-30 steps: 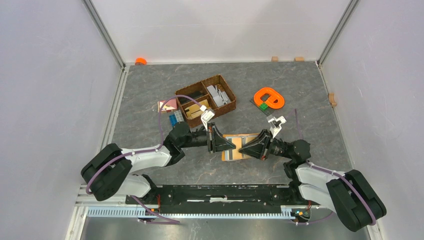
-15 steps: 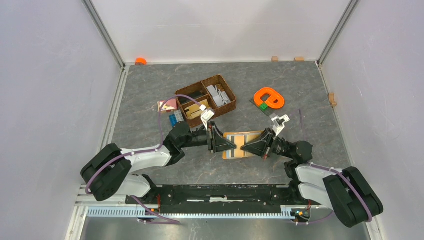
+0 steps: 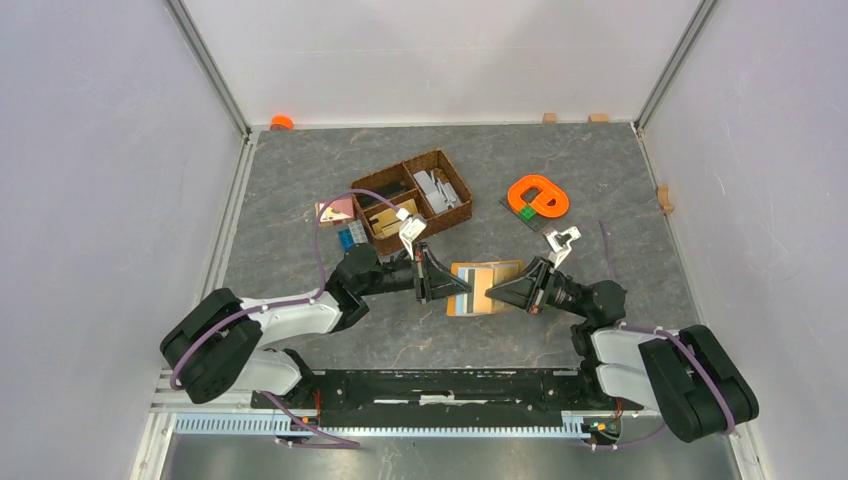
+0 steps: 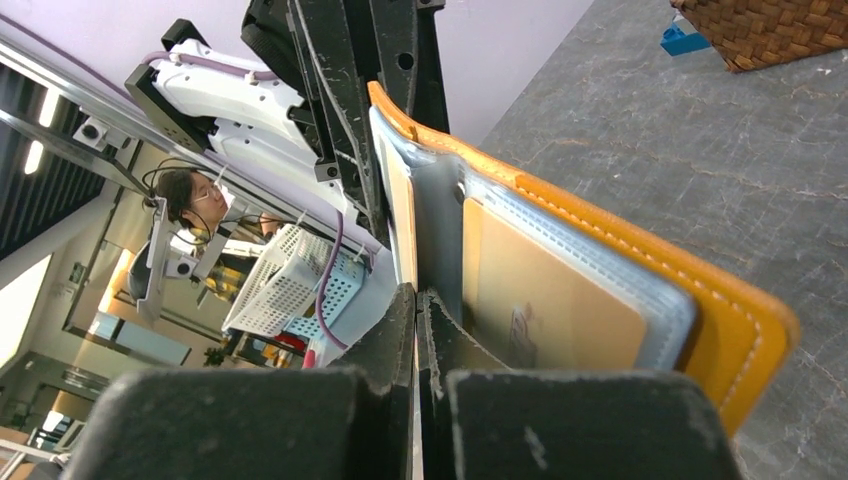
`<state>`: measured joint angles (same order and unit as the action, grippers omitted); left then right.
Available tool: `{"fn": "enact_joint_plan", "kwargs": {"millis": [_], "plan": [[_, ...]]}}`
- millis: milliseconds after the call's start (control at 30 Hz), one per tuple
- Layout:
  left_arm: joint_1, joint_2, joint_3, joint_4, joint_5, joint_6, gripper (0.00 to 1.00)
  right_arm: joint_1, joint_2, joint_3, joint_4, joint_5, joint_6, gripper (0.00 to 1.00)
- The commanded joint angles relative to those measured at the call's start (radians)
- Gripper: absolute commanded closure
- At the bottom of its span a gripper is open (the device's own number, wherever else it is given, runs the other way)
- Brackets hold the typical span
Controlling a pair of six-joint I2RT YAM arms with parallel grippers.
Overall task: Take the credit cards out of the card holder
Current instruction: Remove the credit card from the card holder.
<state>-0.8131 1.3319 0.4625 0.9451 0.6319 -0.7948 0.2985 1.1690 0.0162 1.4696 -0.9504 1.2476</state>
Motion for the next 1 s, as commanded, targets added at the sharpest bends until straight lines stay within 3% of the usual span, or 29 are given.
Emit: {"fn": "enact_joint_plan", "kwargs": {"millis": [0,433,467,533,667,800,967], "plan": [[0.004,-0.027,-0.002,0.060,0.006,0.000,0.95,-0.031,0.015,-0.012,0.330,-0.008,0.052,1.00],[0.015,-0.037,-0.019,0.086,0.000,-0.015,0.98,-0.061,0.074,-0.047,0.489,-0.010,0.141,1.00],[0.015,-0.031,-0.015,0.085,0.007,-0.016,0.94,-0.062,0.066,-0.049,0.485,-0.009,0.135,1.00],[0.014,-0.020,-0.003,0.069,0.012,-0.017,0.75,-0.059,0.041,-0.050,0.456,-0.006,0.115,1.00],[0.014,-0.014,0.009,0.010,-0.014,0.003,0.64,-0.058,-0.029,-0.048,0.305,0.002,0.021,1.00],[0.014,-0.020,0.017,-0.053,-0.042,0.026,0.68,-0.044,-0.137,-0.035,0.100,0.019,-0.103,1.00],[0.014,-0.001,0.028,-0.048,-0.029,0.019,0.69,0.002,-0.279,0.027,-0.301,0.075,-0.353,0.98]]}}
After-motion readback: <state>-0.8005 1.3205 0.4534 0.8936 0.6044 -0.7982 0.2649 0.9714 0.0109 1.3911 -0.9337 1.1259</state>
